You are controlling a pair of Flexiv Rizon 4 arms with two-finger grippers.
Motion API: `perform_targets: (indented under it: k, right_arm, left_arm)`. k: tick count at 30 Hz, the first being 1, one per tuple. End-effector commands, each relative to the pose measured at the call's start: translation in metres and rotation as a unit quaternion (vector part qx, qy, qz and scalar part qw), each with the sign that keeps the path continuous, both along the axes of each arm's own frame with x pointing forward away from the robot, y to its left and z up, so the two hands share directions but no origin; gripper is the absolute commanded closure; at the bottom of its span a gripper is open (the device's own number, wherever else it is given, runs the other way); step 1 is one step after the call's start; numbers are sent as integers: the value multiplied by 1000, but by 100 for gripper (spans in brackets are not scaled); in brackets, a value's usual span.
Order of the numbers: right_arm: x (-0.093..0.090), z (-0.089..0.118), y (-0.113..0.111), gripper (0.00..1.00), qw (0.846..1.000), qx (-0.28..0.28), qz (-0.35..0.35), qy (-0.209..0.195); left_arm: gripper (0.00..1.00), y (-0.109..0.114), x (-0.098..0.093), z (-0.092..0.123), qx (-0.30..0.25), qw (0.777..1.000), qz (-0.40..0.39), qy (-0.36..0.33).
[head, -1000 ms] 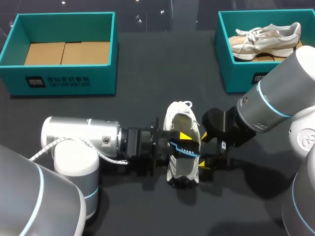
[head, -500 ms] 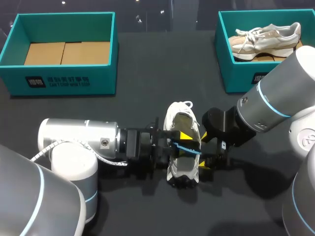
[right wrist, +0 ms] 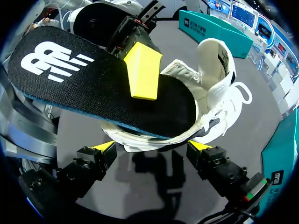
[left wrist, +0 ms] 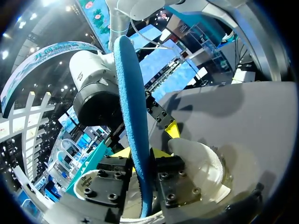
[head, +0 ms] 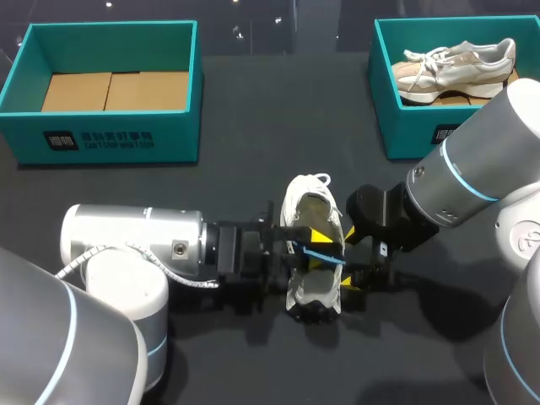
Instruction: Take the shoe out of the shoebox, open the shoe tongue, remove and reinsert the insole, then place the shoe into the shoebox
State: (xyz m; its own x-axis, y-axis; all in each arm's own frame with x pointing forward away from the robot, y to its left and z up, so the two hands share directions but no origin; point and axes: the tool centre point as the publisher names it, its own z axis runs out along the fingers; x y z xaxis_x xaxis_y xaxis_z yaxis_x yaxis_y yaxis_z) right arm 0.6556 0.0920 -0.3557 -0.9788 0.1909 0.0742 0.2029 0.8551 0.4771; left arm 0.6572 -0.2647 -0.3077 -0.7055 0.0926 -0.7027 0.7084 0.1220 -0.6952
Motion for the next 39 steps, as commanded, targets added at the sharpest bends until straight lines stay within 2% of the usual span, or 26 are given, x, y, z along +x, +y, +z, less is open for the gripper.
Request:
perform_targets:
  k: [1,3,22,39]
  right_arm:
    - [-1,-1,0,0,1000,-1,-1,-1]
    - [-1,-1,0,0,1000,-1,-1,-1]
    - [-1,-1,0,0,1000,-1,-1,-1]
    - [-1,-1,0,0,1000,-1,-1,-1]
  left_arm:
    - [84,-3,-2,1,7,1000,1,-3]
    - [100,-3,-3,1,9,1000,-1,-5]
    - [100,-4,11,-17,15,999,-5,-42]
    - [100,-10,37,-43,38,998,20,-46]
